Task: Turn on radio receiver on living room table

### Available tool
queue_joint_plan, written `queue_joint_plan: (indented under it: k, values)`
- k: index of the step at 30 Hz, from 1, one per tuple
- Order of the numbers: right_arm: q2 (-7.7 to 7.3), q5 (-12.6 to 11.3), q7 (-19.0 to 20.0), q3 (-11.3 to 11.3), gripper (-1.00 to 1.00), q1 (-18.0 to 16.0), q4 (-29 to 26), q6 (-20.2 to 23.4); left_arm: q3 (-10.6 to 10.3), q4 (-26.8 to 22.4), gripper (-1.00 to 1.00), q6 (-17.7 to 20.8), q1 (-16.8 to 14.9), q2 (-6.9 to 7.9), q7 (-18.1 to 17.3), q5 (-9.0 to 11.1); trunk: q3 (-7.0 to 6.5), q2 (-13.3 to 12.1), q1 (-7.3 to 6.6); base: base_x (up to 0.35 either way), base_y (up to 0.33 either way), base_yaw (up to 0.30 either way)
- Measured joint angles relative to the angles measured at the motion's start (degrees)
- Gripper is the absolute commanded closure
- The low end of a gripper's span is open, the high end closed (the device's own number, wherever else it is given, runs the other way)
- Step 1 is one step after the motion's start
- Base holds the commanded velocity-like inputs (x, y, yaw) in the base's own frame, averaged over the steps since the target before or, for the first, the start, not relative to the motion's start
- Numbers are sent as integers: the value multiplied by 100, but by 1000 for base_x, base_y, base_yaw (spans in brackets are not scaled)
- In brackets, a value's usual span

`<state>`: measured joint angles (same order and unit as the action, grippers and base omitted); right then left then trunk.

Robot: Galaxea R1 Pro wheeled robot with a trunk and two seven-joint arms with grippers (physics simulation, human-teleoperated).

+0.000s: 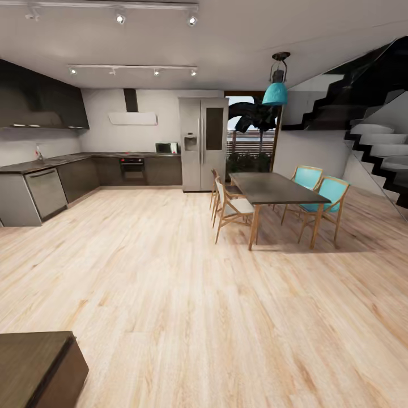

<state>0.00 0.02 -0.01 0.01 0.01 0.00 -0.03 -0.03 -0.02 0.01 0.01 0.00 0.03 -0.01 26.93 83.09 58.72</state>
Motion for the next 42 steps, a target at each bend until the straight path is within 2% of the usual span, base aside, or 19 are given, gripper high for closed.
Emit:
queue_joint_plan:
  k: [2,27,42]
  values:
    - [-25,25,-1,15,-100,-1,0,-44,-23,-63,-100,-6,4,54,12,2,-1,-1,1,0,0,0]
    - [0,-1,-52,-10,-100,-1,0,-67,12,-223,-100,-18,8,6,-21,19,-1,-1,1,0,0,-1]
    - [-14,15,-52,17,-100,-1,0,-293,11,-227,-100,-18,8,17,-21,12,-1,-1,1,0,0,-258]
